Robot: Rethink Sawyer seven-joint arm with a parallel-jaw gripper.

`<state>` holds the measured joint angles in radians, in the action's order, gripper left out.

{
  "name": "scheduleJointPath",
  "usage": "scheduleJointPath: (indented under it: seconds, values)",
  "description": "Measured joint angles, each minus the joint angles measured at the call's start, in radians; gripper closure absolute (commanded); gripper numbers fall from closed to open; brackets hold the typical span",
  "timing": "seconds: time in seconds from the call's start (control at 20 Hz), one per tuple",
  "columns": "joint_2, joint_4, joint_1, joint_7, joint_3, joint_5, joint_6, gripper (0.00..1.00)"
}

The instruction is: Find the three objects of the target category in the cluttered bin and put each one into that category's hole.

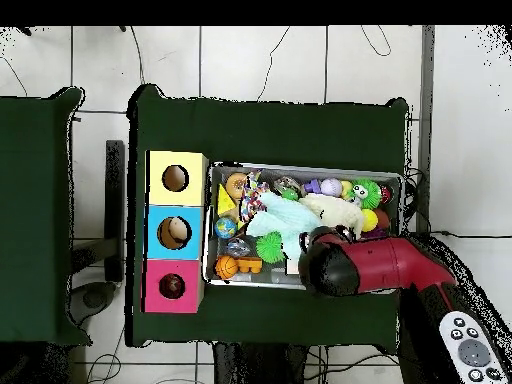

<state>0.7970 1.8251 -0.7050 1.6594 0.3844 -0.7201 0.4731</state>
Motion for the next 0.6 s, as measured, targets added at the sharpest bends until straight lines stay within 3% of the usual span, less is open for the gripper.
scheduleJointPath:
  seconds: [0.6]
  values:
    - [0.098,0.012,0.002,0.0,0.109,0.123,0.083,1.0]
